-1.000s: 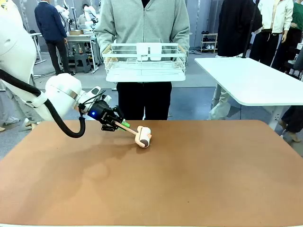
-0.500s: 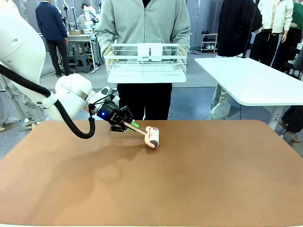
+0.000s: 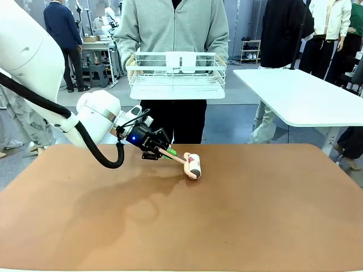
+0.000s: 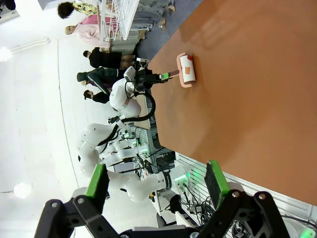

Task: Clean the table.
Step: Clean the table with the Lint Roller when the human lifts the Dish drying rack.

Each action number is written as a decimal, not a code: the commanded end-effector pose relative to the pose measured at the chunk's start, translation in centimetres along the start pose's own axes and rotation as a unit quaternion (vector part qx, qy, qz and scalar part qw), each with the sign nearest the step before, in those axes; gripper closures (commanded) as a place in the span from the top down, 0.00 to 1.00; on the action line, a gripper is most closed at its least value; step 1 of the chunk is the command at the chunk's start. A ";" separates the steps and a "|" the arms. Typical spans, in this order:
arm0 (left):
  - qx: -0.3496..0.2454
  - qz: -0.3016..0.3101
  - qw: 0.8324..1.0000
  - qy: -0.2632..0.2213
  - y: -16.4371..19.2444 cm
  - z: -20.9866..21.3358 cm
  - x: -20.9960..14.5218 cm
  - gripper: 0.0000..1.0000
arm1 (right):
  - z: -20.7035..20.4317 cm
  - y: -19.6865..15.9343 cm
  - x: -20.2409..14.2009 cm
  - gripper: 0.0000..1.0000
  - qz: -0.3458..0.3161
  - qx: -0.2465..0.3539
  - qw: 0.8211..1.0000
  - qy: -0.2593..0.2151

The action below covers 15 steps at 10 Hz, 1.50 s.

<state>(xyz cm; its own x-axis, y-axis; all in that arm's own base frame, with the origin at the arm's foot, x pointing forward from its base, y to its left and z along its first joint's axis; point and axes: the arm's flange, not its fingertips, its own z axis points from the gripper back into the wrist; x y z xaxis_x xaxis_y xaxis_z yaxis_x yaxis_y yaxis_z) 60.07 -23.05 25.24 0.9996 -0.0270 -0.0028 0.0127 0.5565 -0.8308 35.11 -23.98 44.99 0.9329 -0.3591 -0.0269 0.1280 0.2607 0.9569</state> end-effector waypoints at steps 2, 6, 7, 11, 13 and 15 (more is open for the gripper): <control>-0.001 -0.007 1.000 0.004 -0.3 0.2 -1.7 0.01 | 0.0 0.2 -0.4 1.00 0.004 0.006 1.000 0.000; -0.072 -0.044 0.996 -0.026 -5.4 8.9 -4.1 0.01 | 0.0 0.2 -0.4 1.00 0.004 0.006 1.000 0.000; -0.067 -0.042 0.996 -0.033 -5.8 10.5 -5.0 0.01 | 0.0 0.2 -0.4 1.00 0.004 0.006 1.000 0.000; -0.061 -0.028 0.998 -0.021 -7.2 13.7 -7.2 0.01 | 0.0 0.2 -0.4 1.00 0.004 0.006 1.000 0.000; -0.040 -0.028 0.998 -0.033 -8.1 16.1 -8.3 0.01 | 0.0 0.2 -0.4 1.00 0.004 0.006 1.000 0.000; 0.037 -0.040 0.998 -0.034 -8.8 20.6 -10.1 0.01 | 0.0 0.2 -0.4 1.00 0.004 0.006 1.000 0.000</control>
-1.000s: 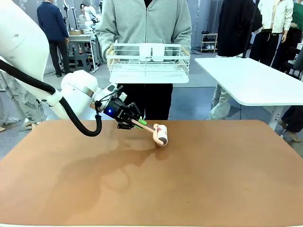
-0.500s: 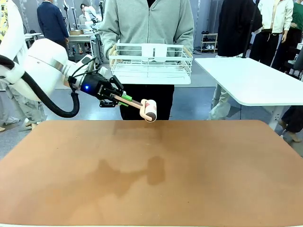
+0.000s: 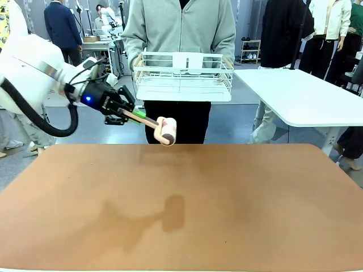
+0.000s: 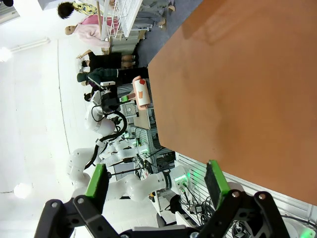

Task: Clean the table.
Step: Clean the table with the Lint Roller when the human lifts the Dish drying rack.

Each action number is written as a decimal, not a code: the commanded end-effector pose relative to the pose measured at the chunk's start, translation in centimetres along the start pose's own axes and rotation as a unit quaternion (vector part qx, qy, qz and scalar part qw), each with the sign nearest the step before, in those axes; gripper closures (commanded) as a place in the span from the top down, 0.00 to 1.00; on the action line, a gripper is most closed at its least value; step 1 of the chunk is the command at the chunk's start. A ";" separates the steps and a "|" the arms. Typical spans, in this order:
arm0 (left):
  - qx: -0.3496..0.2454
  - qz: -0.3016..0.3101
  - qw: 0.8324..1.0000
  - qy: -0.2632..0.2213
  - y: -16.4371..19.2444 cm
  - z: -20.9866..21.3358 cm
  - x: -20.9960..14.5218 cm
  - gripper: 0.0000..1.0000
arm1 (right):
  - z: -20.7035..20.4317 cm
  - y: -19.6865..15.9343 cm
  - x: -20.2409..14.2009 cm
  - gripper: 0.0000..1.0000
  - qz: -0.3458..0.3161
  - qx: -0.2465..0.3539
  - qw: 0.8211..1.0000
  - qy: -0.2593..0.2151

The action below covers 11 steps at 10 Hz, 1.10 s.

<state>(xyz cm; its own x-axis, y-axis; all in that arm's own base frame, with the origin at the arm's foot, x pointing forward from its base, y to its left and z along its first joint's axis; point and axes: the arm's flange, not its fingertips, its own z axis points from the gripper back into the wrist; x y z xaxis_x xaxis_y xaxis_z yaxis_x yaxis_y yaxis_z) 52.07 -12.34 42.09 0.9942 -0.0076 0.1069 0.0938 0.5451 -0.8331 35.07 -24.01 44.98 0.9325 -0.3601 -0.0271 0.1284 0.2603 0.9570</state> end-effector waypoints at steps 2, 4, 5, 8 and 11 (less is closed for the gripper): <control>0.125 0.006 0.992 -0.018 -1.1 8.8 -2.4 0.01 | -0.1 0.2 -0.4 1.00 0.004 0.006 1.000 0.000; 0.258 -0.004 0.964 -0.059 -2.3 13.6 -4.8 0.01 | -0.1 0.2 -0.4 1.00 0.004 0.006 1.000 0.000; 0.293 -0.020 0.954 -0.065 -3.1 15.3 -5.8 0.01 | -0.1 0.2 -0.4 1.00 0.004 0.006 1.000 0.000; 0.347 0.005 0.937 -0.039 -2.4 17.8 -5.5 0.01 | -0.1 0.2 -0.4 1.00 0.004 0.006 1.000 0.000; 0.351 -0.012 0.935 -0.044 -2.3 17.9 -5.7 0.01 | -0.1 0.2 -0.4 1.00 0.004 0.006 1.000 0.000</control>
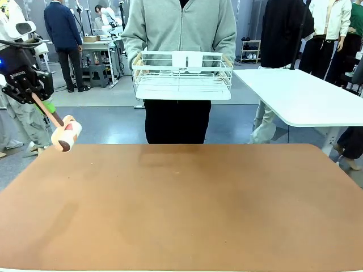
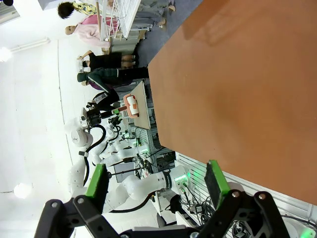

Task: Clean the table.
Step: Clean the table with the Lint Roller when the human lifts the Dish drying rack, then place the Lint Roller down when the Dish drying rack is positioned in the middle of the table.

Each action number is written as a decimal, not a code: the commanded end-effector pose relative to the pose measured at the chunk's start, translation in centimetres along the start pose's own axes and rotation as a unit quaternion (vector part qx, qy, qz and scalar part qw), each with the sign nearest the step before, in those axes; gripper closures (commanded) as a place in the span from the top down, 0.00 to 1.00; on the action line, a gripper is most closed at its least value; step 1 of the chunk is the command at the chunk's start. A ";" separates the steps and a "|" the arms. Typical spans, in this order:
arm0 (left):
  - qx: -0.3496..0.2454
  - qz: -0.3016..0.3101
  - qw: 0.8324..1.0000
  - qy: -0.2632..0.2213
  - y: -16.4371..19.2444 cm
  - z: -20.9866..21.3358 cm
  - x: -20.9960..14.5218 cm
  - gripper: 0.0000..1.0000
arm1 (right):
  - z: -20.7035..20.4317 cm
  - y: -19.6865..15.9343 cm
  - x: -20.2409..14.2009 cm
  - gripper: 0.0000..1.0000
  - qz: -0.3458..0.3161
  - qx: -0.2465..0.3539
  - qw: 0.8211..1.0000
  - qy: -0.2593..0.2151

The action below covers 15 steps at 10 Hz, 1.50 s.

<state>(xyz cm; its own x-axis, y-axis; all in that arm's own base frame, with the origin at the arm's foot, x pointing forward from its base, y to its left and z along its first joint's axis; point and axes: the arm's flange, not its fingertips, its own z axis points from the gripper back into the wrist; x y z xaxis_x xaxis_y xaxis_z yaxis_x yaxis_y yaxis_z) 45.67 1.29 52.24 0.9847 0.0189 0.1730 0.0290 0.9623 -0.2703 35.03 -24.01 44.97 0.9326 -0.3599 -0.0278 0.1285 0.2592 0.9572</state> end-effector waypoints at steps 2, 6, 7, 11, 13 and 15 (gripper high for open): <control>-0.001 0.001 1.000 -0.010 -0.1 0.9 -0.2 0.01 | -0.1 0.2 -0.4 1.00 0.004 0.006 1.000 0.000; -0.001 0.001 1.000 -0.010 -0.1 0.9 -0.2 0.01 | -0.1 0.2 -0.4 1.00 0.004 0.006 1.000 0.000; -0.001 0.001 1.000 -0.010 -0.1 0.9 -0.2 0.01 | -0.1 0.2 -0.4 1.00 0.004 0.006 1.000 0.000; -0.001 0.001 1.000 -0.010 -0.1 0.9 -0.2 0.01 | -0.1 0.2 -0.4 1.00 0.004 0.006 1.000 0.000; -0.001 0.001 1.000 -0.010 -0.1 0.9 -0.2 0.01 | -0.1 0.2 -0.4 1.00 0.004 0.006 1.000 0.000; -0.001 0.001 1.000 -0.010 -0.1 0.9 -0.2 0.01 | -0.1 0.2 -0.4 1.00 0.004 0.006 1.000 0.000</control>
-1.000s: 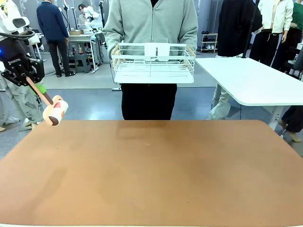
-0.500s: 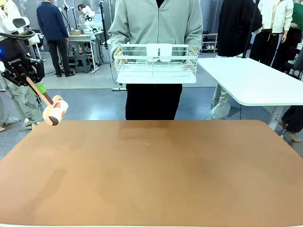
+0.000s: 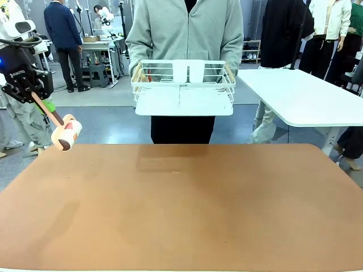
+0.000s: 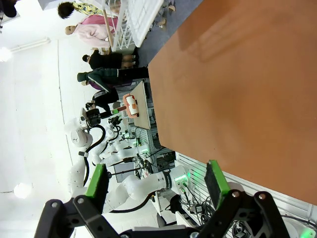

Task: Clean the table.
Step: Place the Lint Roller down when the Dish drying rack is positioned in the middle of the table.

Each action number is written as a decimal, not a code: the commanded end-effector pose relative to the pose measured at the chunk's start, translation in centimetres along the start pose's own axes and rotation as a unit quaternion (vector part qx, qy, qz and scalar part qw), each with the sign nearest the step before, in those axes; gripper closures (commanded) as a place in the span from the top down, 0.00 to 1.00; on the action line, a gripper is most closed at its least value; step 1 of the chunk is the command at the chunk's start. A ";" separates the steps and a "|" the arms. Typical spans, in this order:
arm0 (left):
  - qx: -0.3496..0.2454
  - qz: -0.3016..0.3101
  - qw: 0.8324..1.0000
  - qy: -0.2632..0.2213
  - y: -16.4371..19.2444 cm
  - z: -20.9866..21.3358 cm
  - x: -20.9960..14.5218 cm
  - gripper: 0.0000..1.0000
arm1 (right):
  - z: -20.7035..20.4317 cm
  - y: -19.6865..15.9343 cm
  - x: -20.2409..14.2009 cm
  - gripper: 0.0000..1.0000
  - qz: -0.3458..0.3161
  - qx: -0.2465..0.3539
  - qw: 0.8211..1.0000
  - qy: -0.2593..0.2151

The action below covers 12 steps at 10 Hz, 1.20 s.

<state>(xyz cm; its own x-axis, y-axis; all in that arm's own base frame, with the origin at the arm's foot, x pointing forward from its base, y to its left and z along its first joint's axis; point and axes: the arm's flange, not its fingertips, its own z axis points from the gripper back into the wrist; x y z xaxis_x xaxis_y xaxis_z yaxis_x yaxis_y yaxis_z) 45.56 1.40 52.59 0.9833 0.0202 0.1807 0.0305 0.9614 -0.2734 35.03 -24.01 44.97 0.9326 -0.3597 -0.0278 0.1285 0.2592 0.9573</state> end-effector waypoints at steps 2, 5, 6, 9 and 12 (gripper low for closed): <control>0.001 0.001 1.000 -0.006 -0.1 0.5 -0.2 0.01 | -0.1 0.2 -0.4 1.00 0.004 0.006 1.000 0.000; 0.001 0.001 1.000 -0.006 -0.1 0.5 -0.2 0.01 | -0.1 0.2 -0.4 1.00 0.004 0.006 1.000 0.000; 0.001 0.001 1.000 -0.006 -0.1 0.5 -0.2 0.01 | -0.1 0.2 -0.4 1.00 0.004 0.006 1.000 0.000; 0.001 0.001 1.000 -0.006 -0.1 0.5 -0.2 0.01 | -0.1 0.2 -0.4 1.00 0.004 0.006 1.000 0.000; 0.001 0.001 1.000 -0.006 -0.1 0.5 -0.2 0.01 | -0.1 0.2 -0.4 1.00 0.004 0.006 1.000 0.000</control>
<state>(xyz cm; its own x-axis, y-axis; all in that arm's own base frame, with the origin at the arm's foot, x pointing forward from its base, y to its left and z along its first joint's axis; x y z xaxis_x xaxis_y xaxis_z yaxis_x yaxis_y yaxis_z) 45.56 1.41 52.59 0.9833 0.0204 0.1807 0.0303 0.9613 -0.2737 35.03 -24.01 44.97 0.9326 -0.3597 -0.0278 0.1285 0.2591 0.9573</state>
